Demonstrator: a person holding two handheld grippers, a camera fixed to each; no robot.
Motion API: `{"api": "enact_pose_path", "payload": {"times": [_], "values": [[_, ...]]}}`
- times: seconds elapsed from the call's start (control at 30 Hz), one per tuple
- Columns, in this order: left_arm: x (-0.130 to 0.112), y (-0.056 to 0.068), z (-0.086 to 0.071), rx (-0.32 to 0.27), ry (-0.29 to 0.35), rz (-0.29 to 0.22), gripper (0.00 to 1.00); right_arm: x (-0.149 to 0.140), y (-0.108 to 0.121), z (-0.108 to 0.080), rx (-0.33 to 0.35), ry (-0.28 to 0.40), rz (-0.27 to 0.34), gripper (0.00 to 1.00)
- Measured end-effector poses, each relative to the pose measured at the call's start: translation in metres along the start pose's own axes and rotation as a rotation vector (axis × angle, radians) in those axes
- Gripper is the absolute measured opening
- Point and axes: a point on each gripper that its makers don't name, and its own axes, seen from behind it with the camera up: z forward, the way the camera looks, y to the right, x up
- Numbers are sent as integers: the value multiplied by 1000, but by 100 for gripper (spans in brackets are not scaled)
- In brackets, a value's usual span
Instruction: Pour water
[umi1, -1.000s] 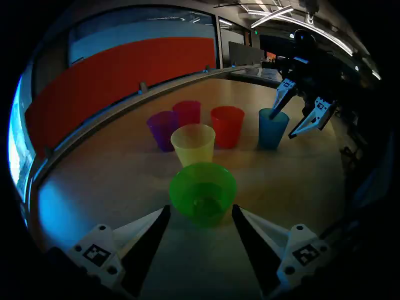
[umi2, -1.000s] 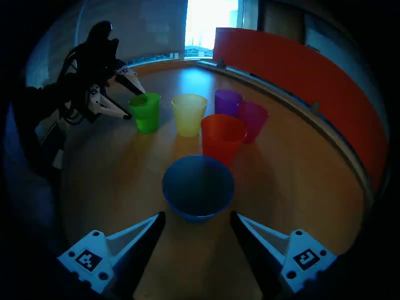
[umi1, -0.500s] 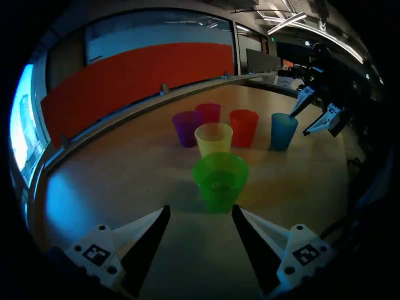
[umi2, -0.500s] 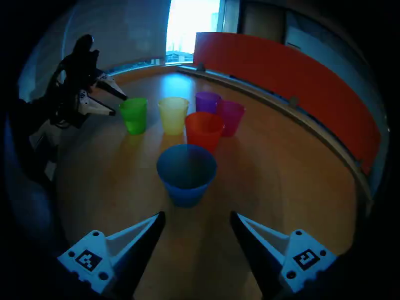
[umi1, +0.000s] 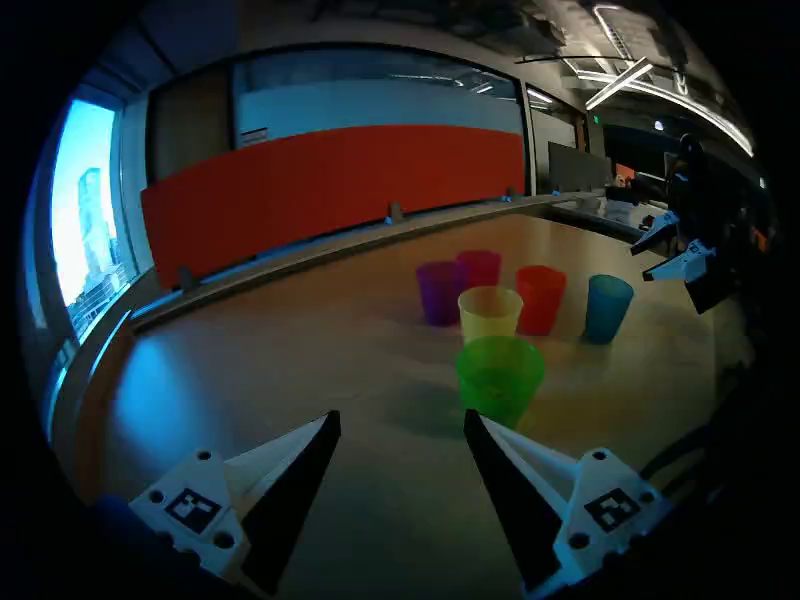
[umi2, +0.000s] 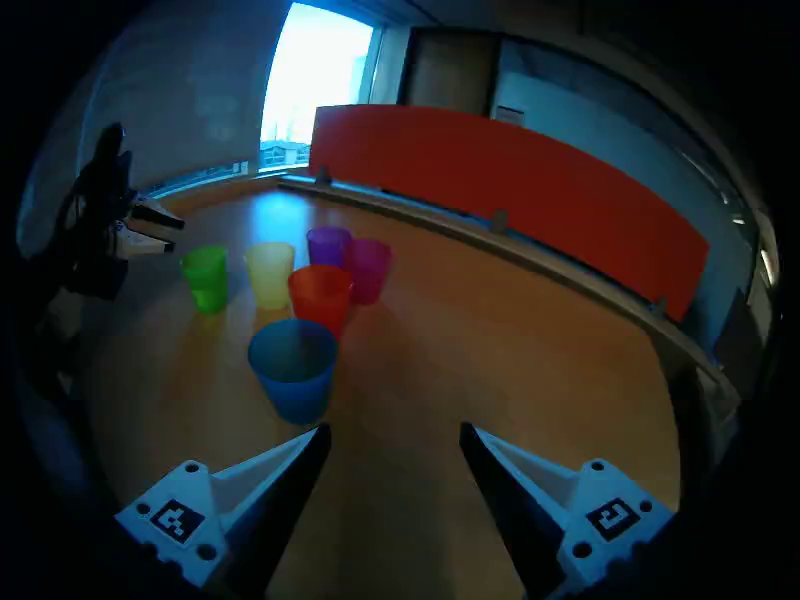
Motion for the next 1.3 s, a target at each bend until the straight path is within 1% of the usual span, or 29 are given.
{"api": "enact_pose_path", "payload": {"times": [0.1,0.27,0.47,0.63,0.8,0.9,1.07,1.3], "values": [[6,-12,-5,39,39,-35,92,9,12,-2,-60,40,5,100],[18,-29,-14,91,103,-96,92,34,30,-2,-153,137,45,100],[35,-48,-28,176,187,-143,92,59,49,-3,-259,247,96,100],[49,-59,-39,229,260,-194,92,74,49,-2,-301,311,115,100],[59,-67,-45,268,320,-238,92,92,48,0,-340,378,145,100],[65,-68,-47,286,351,-248,92,100,51,1,-373,416,179,100],[76,-65,-47,301,384,-237,92,106,54,6,-401,455,238,100],[87,-68,-48,349,418,-201,92,102,57,11,-441,471,290,100]]}}
